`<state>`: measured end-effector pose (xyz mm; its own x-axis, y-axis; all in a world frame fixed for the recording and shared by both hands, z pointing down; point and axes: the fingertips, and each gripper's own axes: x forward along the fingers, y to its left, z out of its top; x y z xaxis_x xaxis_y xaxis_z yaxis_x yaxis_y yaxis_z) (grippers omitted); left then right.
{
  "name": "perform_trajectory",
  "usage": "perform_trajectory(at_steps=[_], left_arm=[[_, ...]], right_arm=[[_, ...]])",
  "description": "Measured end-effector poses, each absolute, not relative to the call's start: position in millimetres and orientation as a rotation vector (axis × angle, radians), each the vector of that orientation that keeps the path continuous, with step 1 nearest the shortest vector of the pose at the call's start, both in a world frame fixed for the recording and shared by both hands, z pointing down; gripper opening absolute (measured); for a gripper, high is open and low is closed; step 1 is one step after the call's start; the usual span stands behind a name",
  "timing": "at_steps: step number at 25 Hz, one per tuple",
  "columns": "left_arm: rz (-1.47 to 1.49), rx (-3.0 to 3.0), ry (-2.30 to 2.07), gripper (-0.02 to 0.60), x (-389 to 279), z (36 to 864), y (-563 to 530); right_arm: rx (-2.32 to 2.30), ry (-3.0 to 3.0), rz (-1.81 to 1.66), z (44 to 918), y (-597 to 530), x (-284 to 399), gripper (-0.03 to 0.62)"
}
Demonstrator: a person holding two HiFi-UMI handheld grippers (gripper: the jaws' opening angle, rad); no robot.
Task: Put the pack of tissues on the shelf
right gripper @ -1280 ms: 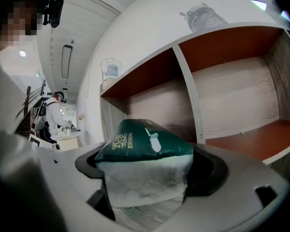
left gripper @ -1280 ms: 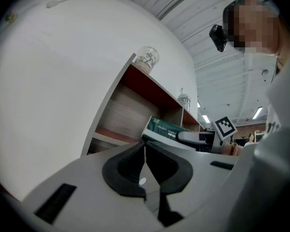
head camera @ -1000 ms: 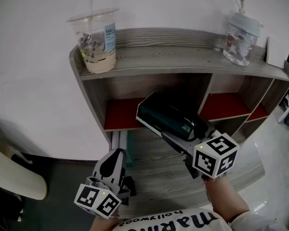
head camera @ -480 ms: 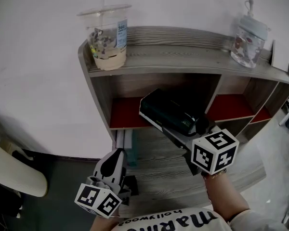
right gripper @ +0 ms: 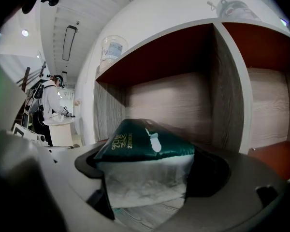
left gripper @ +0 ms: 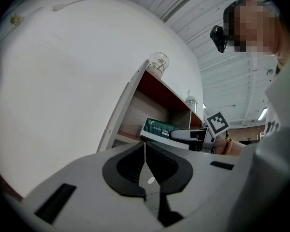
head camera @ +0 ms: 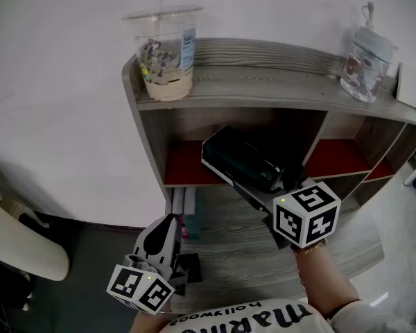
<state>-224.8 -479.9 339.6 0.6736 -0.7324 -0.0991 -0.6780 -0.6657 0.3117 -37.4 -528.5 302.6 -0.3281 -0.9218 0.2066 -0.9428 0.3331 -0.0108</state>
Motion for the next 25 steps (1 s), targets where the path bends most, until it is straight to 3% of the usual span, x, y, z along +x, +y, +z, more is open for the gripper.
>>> perform_trajectory(at_steps=[25], left_arm=[[-0.32, 2.634, -1.148, 0.023, -231.1, 337.1, -478.4]], right_arm=[[1.657, -2.393, 0.2, 305.8, -543.9, -47.5, 0.471]])
